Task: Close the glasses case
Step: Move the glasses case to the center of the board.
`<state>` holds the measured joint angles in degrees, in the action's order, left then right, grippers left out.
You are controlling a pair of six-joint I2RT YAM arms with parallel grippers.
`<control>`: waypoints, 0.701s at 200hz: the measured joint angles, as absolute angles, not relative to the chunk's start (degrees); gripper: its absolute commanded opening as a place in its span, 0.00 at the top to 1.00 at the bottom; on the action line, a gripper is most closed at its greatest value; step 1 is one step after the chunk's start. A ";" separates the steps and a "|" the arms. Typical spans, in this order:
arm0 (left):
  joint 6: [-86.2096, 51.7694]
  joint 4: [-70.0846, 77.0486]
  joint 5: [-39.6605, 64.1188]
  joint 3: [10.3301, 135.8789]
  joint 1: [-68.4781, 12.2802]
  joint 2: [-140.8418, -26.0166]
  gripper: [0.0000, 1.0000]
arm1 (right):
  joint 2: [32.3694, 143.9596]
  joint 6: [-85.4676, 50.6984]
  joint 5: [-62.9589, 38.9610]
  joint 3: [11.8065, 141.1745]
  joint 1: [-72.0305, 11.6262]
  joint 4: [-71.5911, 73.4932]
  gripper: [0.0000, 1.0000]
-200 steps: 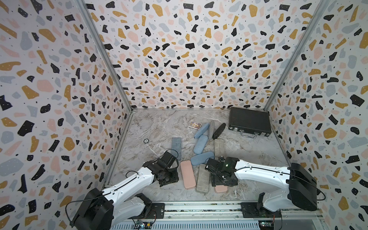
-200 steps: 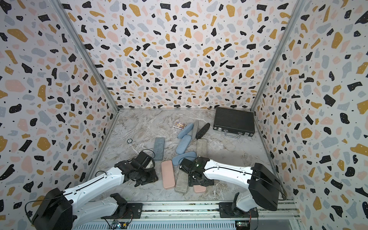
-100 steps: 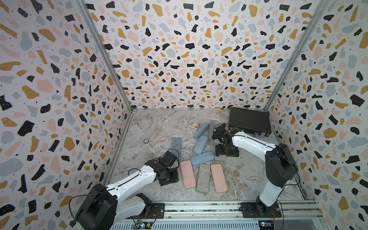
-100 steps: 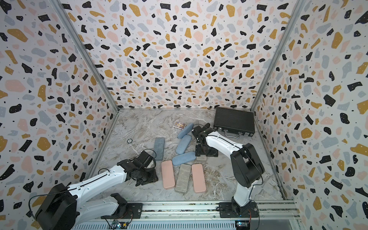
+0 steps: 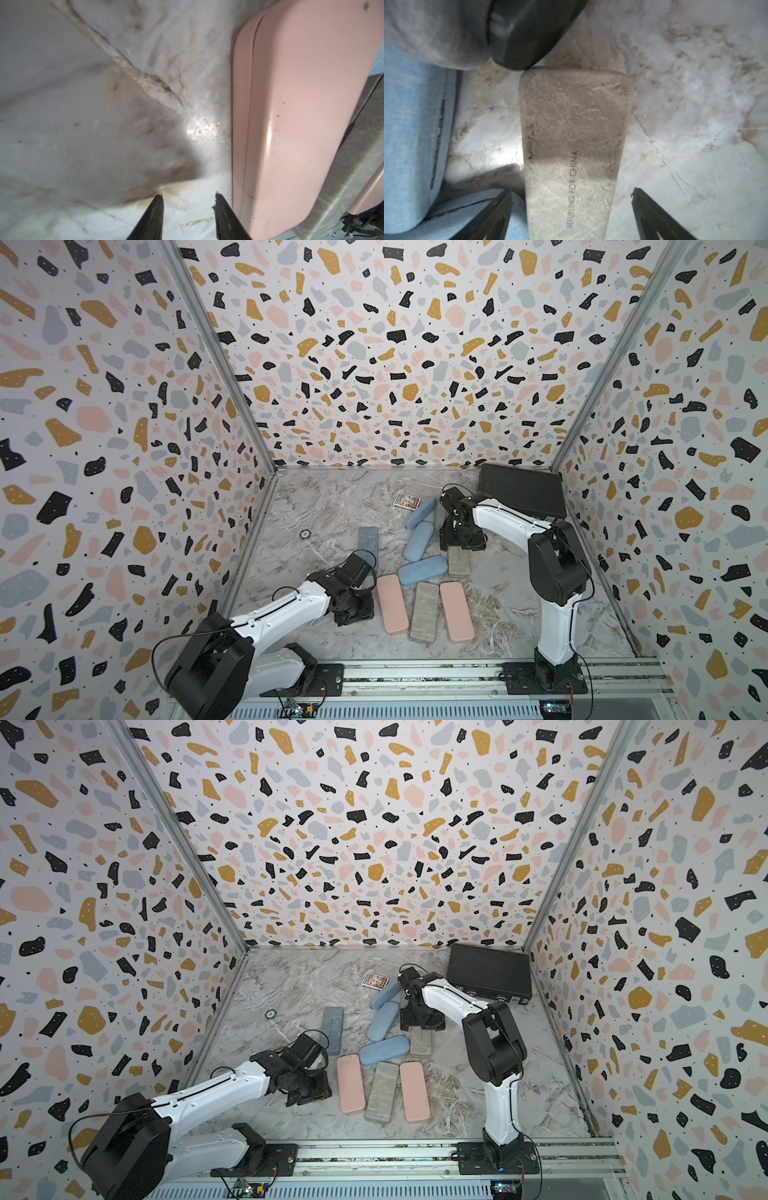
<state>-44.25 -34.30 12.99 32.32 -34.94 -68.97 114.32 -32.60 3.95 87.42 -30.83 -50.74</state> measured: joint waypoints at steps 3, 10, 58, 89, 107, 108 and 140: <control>-44.23 -34.26 12.99 32.32 -34.94 -68.99 0.58 | 114.61 -32.56 3.86 87.48 -30.81 -50.74 0.09; -44.18 -34.24 12.99 32.32 -34.94 -69.08 0.58 | 115.37 -32.51 3.66 87.53 -30.70 -50.59 0.11; -44.10 -34.26 12.97 32.32 -34.94 -69.08 0.58 | 116.92 -32.53 3.29 86.08 -29.15 -49.54 0.25; -44.07 -34.24 12.99 32.32 -34.94 -68.71 0.58 | 112.86 -32.32 4.54 80.27 -26.79 -48.71 0.31; -44.01 -34.28 12.99 32.32 -34.94 -68.69 0.58 | 108.90 -32.27 5.63 75.44 -25.74 -48.77 0.36; -44.01 -34.30 12.97 32.32 -34.94 -68.69 0.58 | 108.75 -32.27 5.67 75.26 -25.71 -48.80 0.37; -43.48 -34.76 12.97 32.64 -34.94 -68.05 0.58 | 100.71 -33.17 5.67 65.76 -25.76 -48.34 0.42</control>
